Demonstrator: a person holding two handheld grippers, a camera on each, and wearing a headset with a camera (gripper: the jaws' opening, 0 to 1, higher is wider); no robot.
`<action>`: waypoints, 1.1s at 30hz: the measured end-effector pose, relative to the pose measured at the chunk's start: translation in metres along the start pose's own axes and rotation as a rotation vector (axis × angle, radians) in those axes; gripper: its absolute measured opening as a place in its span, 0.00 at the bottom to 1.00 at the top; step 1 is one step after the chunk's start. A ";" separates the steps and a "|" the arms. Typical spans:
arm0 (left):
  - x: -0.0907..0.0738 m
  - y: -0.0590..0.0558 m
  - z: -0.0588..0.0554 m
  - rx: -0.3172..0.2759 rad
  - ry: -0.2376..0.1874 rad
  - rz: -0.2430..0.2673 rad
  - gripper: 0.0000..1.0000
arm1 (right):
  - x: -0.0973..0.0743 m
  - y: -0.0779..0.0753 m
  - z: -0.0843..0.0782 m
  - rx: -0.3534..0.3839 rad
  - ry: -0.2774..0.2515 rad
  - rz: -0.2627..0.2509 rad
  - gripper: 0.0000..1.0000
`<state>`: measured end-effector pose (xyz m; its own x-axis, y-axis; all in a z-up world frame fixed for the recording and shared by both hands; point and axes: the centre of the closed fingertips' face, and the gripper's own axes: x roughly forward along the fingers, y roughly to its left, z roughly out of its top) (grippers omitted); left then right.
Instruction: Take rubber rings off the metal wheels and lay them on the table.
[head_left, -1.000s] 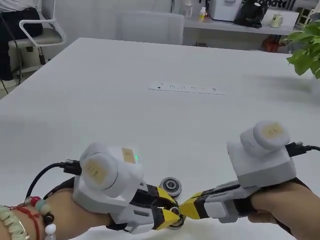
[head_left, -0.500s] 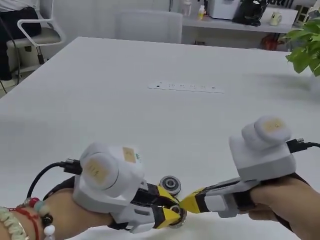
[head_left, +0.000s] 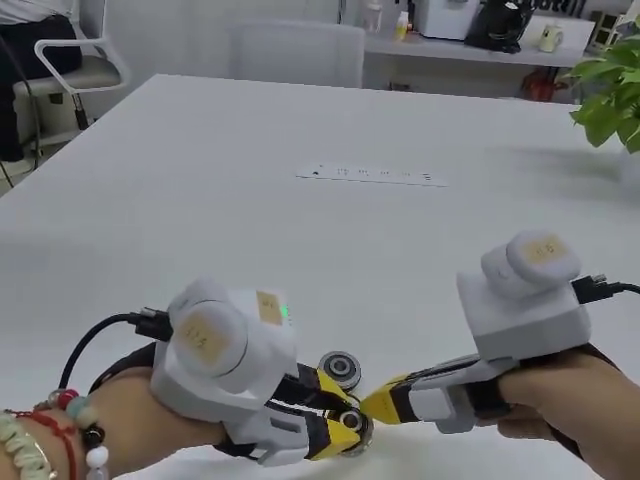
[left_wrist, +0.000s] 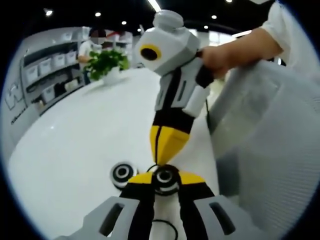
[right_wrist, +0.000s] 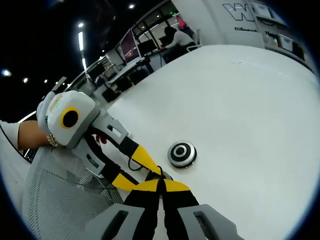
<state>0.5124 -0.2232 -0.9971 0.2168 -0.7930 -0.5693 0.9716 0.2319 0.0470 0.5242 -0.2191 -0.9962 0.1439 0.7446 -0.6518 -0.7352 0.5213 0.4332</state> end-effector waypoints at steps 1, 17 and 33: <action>-0.001 0.000 0.001 0.002 -0.002 0.000 0.18 | 0.000 0.000 0.000 0.002 -0.002 -0.002 0.00; -0.018 -0.005 0.054 0.028 -0.111 -0.009 0.36 | -0.004 -0.003 0.010 -0.001 -0.038 -0.010 0.00; -0.062 -0.009 0.072 0.052 -0.109 0.009 0.54 | -0.008 0.001 0.019 -0.003 -0.073 0.000 0.00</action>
<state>0.4970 -0.2168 -0.9029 0.2316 -0.8482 -0.4764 0.9726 0.2116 0.0961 0.5352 -0.2167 -0.9783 0.1919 0.7735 -0.6041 -0.7371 0.5200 0.4317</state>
